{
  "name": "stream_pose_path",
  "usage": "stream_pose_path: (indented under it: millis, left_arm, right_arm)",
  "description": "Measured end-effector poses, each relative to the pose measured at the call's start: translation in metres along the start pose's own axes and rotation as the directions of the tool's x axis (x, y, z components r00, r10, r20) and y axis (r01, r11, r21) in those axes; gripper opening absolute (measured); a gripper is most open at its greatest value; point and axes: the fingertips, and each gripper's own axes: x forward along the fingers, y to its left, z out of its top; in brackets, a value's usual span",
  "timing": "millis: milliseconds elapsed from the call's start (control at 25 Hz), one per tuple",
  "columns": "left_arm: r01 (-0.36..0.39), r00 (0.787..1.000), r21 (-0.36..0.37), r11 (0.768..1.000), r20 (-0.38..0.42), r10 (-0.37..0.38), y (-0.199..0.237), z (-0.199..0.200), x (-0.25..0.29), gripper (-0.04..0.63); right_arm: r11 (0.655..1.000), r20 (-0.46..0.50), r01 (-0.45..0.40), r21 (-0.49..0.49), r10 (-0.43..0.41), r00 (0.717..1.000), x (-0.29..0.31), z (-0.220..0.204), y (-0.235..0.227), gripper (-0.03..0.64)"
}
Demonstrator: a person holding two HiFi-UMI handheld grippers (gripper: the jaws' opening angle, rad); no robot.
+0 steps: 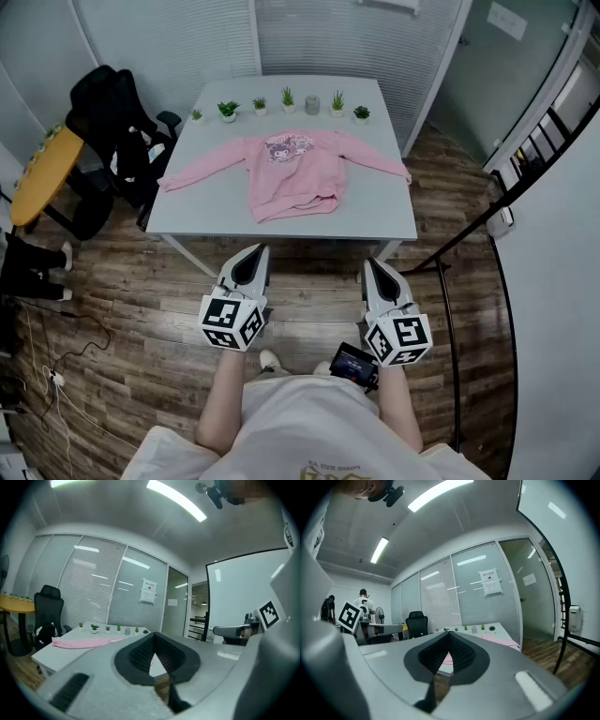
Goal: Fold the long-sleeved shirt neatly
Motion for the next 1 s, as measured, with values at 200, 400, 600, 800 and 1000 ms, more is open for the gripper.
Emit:
stream_pose_path:
  millis: [200, 400, 600, 800, 1000]
  left_arm:
    - [0.002, 1.000, -0.003, 1.000, 0.002, -0.002, -0.001, -0.003, -0.004, 0.006]
    - [0.007, 1.000, -0.004, 1.000, -0.001, -0.007, 0.000, -0.007, -0.004, 0.006]
    - [0.146, 0.989, -0.178, 0.973, 0.016, -0.145, -0.017, -0.015, 0.008, 0.477]
    - [0.148, 0.988, -0.080, 0.986, -0.040, -0.151, -0.037, -0.018, 0.013, 0.465]
    - [0.148, 0.987, -0.024, 0.989, -0.067, -0.149, -0.060, -0.023, 0.020, 0.462]
  right_arm:
    - [1.000, 0.000, 0.002, 0.003, -0.002, 1.000, -0.005, -0.003, 0.001, 0.012]
    - [0.999, 0.014, 0.022, 0.034, -0.023, 1.000, -0.007, -0.002, -0.002, 0.012]
    - [0.992, 0.073, -0.051, 0.117, 0.043, 0.996, -0.013, 0.004, -0.001, 0.261]
    - [0.995, 0.043, -0.033, 0.094, 0.030, 0.999, -0.023, -0.001, -0.014, 0.302]
    - [0.997, 0.041, -0.015, 0.070, 0.012, 0.999, -0.037, -0.001, -0.030, 0.304]
